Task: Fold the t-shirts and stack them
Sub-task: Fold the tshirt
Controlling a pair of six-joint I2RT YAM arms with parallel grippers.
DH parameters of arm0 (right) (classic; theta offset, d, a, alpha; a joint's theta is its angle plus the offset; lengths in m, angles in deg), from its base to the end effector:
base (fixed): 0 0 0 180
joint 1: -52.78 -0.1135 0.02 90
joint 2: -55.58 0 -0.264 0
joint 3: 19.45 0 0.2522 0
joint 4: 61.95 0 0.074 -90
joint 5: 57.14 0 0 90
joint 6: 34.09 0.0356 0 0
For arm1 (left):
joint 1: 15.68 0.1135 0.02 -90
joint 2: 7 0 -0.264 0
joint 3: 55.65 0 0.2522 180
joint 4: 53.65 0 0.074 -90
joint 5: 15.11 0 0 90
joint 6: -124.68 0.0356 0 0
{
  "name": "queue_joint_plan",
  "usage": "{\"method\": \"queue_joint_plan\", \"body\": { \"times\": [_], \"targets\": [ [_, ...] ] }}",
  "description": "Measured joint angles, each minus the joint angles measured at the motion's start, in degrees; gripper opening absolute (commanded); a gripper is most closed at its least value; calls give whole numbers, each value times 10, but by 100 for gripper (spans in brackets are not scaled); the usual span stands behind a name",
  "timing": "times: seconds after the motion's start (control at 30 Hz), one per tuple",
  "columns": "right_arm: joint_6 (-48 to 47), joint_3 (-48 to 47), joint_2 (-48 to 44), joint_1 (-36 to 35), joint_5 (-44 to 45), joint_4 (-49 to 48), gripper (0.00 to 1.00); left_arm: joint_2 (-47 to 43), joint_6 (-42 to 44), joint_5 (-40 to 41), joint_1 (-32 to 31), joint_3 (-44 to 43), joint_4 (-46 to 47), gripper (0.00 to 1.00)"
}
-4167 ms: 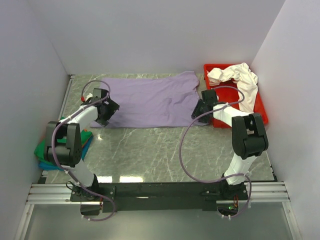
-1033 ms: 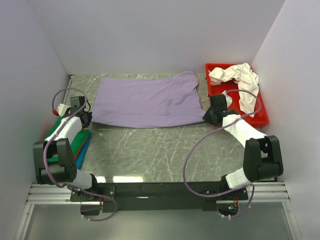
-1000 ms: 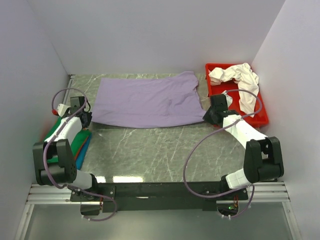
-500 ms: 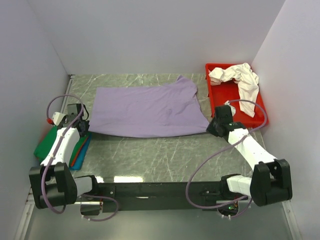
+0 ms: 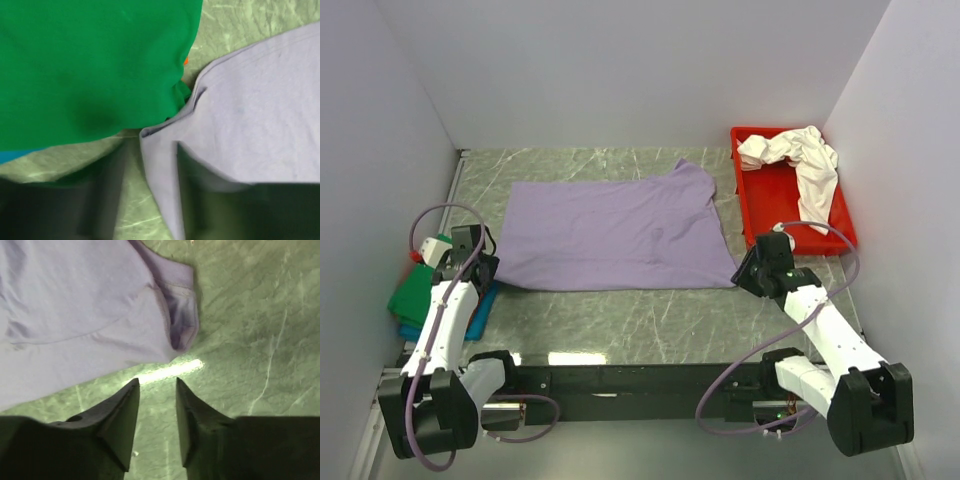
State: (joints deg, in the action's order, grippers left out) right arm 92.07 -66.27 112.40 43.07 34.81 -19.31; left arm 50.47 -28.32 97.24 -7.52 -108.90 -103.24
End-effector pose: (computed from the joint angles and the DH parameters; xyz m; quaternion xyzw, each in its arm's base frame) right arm 0.1879 0.0309 0.2036 0.2220 0.9208 0.1099 0.3012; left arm 0.1888 0.0408 0.2312 -0.5915 0.7234 0.0232 0.3553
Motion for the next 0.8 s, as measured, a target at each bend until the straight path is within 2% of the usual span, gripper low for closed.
{"method": "queue_joint_plan", "body": {
  "times": [0.07,0.17,0.47,0.67,0.8],
  "targets": [
    [-1,-12,-2,0,1,10,45,-11,5,-2,0,2,-3,72],
    [-2,-42,2,-8,7,16,45,-28,14,-8,1,1,-5,77],
    [-3,-153,147,-82,28,-41,45,-12,37,-73,-10,-53,27,74],
    [16,-165,254,-129,29,-96,45,62,17,-70,-113,-66,50,75],
    [35,-162,302,-142,30,-126,45,93,2,-71,-139,-61,65,75]
  ]
}}
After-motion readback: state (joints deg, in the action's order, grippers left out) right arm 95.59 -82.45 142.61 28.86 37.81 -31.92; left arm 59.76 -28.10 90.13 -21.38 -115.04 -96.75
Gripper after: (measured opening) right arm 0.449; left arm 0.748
